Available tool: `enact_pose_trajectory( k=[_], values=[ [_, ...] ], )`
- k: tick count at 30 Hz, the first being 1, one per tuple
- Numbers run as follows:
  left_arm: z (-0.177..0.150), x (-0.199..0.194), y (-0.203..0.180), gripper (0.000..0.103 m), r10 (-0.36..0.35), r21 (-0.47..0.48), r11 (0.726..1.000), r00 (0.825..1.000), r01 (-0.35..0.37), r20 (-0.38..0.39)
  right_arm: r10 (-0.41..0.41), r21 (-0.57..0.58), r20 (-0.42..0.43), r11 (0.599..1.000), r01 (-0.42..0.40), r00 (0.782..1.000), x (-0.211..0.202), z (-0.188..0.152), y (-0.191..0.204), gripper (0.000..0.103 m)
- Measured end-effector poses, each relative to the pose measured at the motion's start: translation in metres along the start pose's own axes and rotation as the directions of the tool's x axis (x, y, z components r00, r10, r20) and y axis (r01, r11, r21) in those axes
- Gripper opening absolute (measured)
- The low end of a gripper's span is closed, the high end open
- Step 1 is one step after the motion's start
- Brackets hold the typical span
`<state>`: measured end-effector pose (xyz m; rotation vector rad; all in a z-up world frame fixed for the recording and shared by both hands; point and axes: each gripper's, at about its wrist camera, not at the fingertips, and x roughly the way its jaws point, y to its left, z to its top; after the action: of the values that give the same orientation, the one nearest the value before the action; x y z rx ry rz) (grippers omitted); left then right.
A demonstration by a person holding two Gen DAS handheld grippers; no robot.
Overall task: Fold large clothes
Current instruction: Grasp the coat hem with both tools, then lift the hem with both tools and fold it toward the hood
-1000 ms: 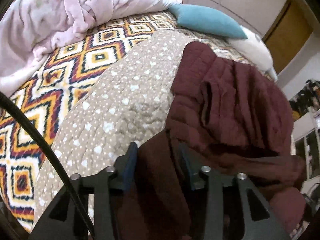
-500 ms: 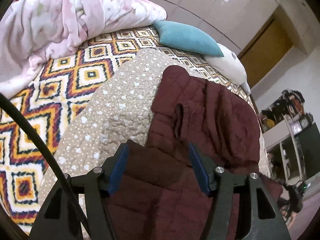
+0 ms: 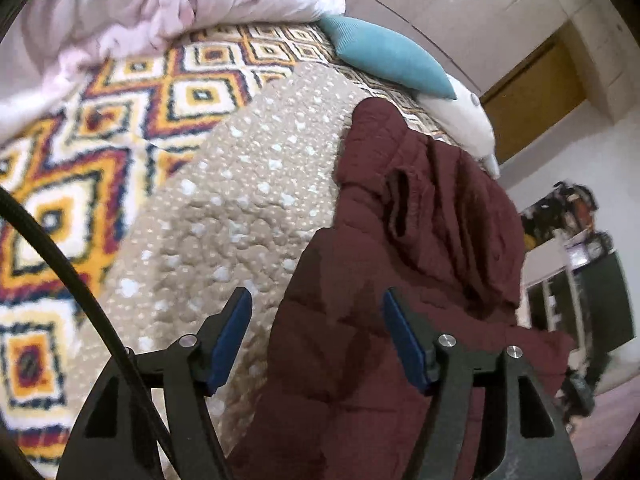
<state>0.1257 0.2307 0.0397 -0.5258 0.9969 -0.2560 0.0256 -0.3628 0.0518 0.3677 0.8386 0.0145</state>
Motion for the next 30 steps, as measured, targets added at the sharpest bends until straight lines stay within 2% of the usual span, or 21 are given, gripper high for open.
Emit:
enact_pose_trajectory(
  k=[3,5,8,9,10,11,12,13,16,19,20,21,23,27,28,29,30],
  values=[
    [0.002,0.020,-0.008,0.070,-0.052,0.037,0.998,0.997,0.054,-0.052,-0.017,-0.042,-0.032,0.999,0.016,0.999,0.022,0.006,0.011,0.086],
    [0.000,0.029,-0.021,0.074,-0.027,0.098,0.995,0.997,0.034,-0.066,-0.015,-0.056,-0.053,0.998,0.012,0.998,0.033,0.007,0.016,0.086],
    [-0.006,0.029,-0.035,0.071,0.014,0.176,0.984,0.998,-0.004,-0.060,-0.029,-0.079,-0.061,0.997,0.025,0.998,0.039,0.003,0.025,0.084],
    [-0.009,0.024,-0.040,0.061,0.028,0.196,0.980,0.999,-0.020,-0.038,-0.039,-0.095,-0.054,0.995,0.034,0.998,0.037,0.000,0.028,0.076],
    [-0.011,0.019,-0.043,0.055,0.037,0.214,0.976,0.999,-0.031,-0.023,-0.048,-0.101,-0.050,0.994,0.043,0.998,0.035,-0.001,0.030,0.060],
    [-0.014,0.014,-0.046,0.048,0.056,0.228,0.972,0.998,-0.051,-0.014,-0.052,-0.100,-0.047,0.994,0.047,0.998,0.032,-0.002,0.030,0.049],
    [-0.017,0.009,-0.049,0.041,0.089,0.245,0.966,0.996,-0.086,-0.001,-0.033,-0.086,-0.049,0.996,0.029,0.998,0.027,-0.003,0.028,0.041],
    [-0.021,0.005,-0.051,0.038,0.106,0.261,0.960,0.994,-0.105,0.014,-0.010,-0.071,-0.048,0.997,0.007,0.999,0.022,-0.005,0.027,0.030],
    [-0.031,-0.007,-0.057,0.032,0.149,0.299,0.942,0.988,-0.155,0.042,0.014,-0.067,-0.038,0.998,-0.016,0.999,0.008,-0.008,0.029,0.023],
    [-0.039,-0.011,-0.063,0.035,0.159,0.338,0.926,0.986,-0.169,0.058,0.003,-0.116,-0.038,0.993,-0.007,0.999,-0.003,-0.014,0.038,0.022],
    [-0.039,-0.009,-0.063,0.043,0.161,0.334,0.927,0.985,-0.170,0.054,-0.006,-0.127,-0.044,0.992,0.000,0.999,-0.002,-0.015,0.040,0.023],
    [-0.038,-0.003,-0.063,0.056,0.153,0.329,0.931,0.987,-0.157,0.038,-0.011,-0.126,-0.055,0.992,0.004,0.998,0.001,-0.015,0.040,0.025],
    [-0.036,0.007,-0.060,0.062,0.158,0.306,0.939,0.987,-0.155,0.015,-0.031,-0.107,-0.076,0.994,0.023,0.997,0.009,-0.014,0.038,0.031],
    [-0.034,0.023,-0.053,0.063,0.206,0.255,0.946,0.979,-0.199,0.001,-0.091,-0.091,-0.106,0.993,0.081,0.990,0.031,-0.012,0.036,0.053],
    [-0.035,0.024,-0.053,0.063,0.221,0.253,0.944,0.975,-0.212,-0.004,-0.109,-0.091,-0.110,0.991,0.100,0.988,0.036,-0.013,0.037,0.054],
    [-0.036,0.026,-0.053,0.056,0.242,0.257,0.938,0.970,-0.232,-0.009,-0.125,-0.094,-0.109,0.989,0.115,0.986,0.038,-0.014,0.039,0.054],
    [-0.038,0.024,-0.055,0.044,0.278,0.263,0.926,0.961,-0.269,0.004,-0.147,-0.110,-0.104,0.985,0.135,0.984,0.039,-0.016,0.042,0.050]
  ],
)
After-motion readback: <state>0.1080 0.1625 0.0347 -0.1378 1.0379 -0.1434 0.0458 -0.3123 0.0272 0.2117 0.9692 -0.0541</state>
